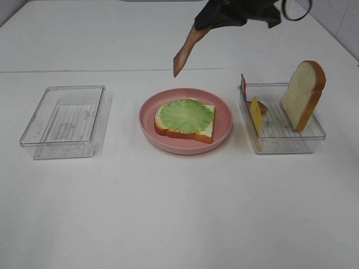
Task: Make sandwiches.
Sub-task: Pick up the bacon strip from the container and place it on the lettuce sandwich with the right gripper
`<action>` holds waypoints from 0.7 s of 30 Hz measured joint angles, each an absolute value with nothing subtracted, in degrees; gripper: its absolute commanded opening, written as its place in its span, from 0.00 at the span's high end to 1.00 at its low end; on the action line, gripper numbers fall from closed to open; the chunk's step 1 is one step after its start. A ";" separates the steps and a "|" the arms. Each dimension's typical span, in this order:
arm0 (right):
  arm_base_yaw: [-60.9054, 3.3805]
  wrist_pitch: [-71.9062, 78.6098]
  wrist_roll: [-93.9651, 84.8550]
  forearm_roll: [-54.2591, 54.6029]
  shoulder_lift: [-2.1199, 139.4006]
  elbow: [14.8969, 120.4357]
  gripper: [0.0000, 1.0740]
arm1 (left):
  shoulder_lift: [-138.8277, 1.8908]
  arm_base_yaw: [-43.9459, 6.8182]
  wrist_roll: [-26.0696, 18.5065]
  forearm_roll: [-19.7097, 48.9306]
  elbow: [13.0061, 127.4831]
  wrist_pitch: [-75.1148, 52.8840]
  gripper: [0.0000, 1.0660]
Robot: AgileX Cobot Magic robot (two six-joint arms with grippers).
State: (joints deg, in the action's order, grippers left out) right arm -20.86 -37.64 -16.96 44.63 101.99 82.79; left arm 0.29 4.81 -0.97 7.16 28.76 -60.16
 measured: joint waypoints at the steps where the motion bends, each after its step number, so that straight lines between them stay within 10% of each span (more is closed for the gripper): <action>1: -22.57 -35.98 -17.93 45.89 104.45 83.37 1.00 | 0.29 4.81 -0.97 7.16 28.76 -60.16 0.06; 21: -25.90 -35.58 -20.00 47.21 126.80 97.23 1.00 | 0.29 4.81 -0.97 7.16 28.76 -60.16 0.06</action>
State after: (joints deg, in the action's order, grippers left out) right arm -25.90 -35.58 -20.00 47.21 126.80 97.23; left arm 0.29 4.81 -0.97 7.16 28.76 -60.16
